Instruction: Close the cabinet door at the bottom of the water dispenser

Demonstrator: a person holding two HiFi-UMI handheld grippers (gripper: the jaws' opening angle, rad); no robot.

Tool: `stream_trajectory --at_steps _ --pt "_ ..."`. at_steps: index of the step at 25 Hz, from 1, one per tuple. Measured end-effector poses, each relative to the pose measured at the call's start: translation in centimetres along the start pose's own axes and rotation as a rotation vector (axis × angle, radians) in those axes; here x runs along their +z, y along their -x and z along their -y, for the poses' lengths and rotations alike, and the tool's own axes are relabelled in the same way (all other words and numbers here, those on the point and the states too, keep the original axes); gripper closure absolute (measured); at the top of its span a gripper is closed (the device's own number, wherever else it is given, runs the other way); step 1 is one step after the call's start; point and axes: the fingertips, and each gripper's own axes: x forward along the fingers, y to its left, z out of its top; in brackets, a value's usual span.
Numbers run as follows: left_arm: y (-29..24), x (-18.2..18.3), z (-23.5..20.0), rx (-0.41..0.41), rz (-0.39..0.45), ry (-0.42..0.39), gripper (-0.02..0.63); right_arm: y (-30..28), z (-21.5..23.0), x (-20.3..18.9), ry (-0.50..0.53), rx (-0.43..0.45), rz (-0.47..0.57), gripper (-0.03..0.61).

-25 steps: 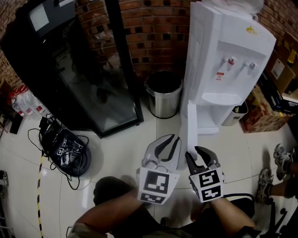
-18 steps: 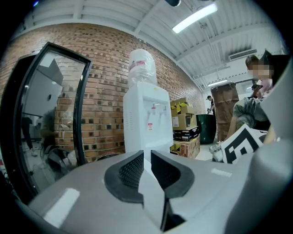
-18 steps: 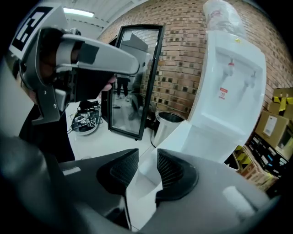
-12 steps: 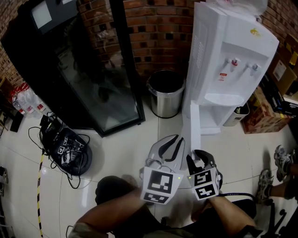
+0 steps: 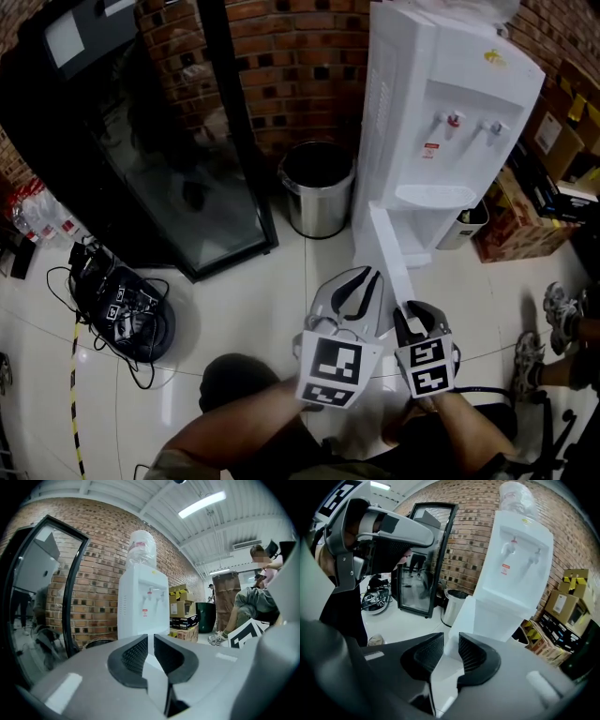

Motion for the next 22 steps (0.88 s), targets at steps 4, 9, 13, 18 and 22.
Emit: stream_trajectory --at_steps 4,9,13,18,22 --pt "-1.0 -0.4 0.9 -0.026 -0.014 0.017 0.58 0.2 2.2 -0.8 -0.058 -0.037 -0.021 0.491" --pt "-2.2 -0.7 1.6 -0.051 -0.025 0.017 0.588 0.1 5.5 -1.8 -0.139 -0.079 -0.058 0.496" --pt "-3.7 -1.5 1.3 -0.052 -0.042 0.0 0.591 0.0 8.3 -2.7 -0.185 -0.122 -0.091 0.489" --pt "-6.2 -3.0 0.7 -0.061 -0.088 -0.005 0.591 -0.2 11.9 -3.7 -0.268 -0.188 -0.111 0.489" --pt "-8.4 -3.8 0.9 -0.074 -0.104 -0.025 0.591 -0.6 14.7 -4.0 -0.318 -0.243 -0.114 0.492"
